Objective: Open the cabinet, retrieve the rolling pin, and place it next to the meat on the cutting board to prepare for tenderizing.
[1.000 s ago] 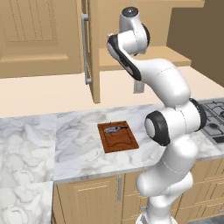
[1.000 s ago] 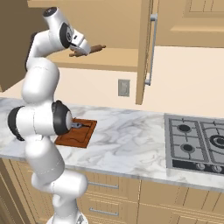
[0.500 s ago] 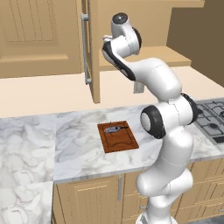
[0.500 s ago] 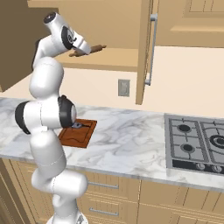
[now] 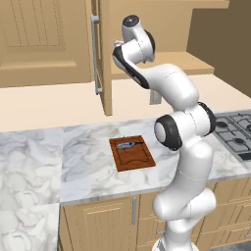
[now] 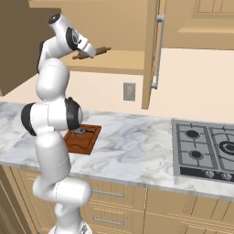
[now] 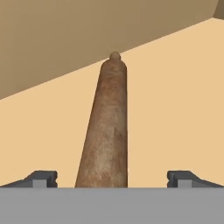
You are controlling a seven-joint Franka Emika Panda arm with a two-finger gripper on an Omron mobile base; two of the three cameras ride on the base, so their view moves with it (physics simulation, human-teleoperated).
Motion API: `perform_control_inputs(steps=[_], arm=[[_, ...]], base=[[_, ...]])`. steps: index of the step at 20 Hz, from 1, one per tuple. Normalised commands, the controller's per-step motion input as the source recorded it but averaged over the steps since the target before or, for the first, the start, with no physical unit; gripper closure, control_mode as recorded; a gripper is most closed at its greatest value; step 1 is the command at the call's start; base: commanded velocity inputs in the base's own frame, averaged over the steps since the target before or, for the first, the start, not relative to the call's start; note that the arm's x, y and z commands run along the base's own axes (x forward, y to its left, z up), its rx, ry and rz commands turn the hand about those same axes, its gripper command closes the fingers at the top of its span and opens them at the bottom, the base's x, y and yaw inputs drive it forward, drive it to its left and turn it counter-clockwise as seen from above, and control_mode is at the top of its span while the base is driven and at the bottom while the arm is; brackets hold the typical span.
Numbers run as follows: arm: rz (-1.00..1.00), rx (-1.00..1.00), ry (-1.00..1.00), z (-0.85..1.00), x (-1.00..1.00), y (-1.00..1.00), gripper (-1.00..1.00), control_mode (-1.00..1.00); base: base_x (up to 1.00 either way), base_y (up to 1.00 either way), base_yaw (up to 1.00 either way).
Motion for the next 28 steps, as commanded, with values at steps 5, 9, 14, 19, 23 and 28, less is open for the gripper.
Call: perform_control_inputs(steps=[5, 9, 14, 19, 23, 28], arm=[[-0.04, 0.0, 0.13, -0.08, 0.0, 0.0, -1.0, -1.0], [-0.01, 0.0, 0.1, -0.19, 0.04, 0.0, 1.0, -1.0], [0.0, 0.02, 0.01, -0.15, -0.07, 0.0, 1.0, -1.0], [0.0, 0.1, -0.2, -0.15, -0.83, 0.0, 1.0, -1.0], [0.02, 0.12, -0.31, -0.09, -1.0, 0.0, 1.0, -1.0], [0.03, 0.15, -0.24, -0.05, -1.0, 0.0, 1.0, -1.0]], base=[[0.0, 0.0, 0.0], [0.0, 0.0, 0.0], [0.0, 0.0, 0.0], [0.0, 0.0, 0.0], [0.0, 0.0, 0.0], [0.0, 0.0, 0.0]])
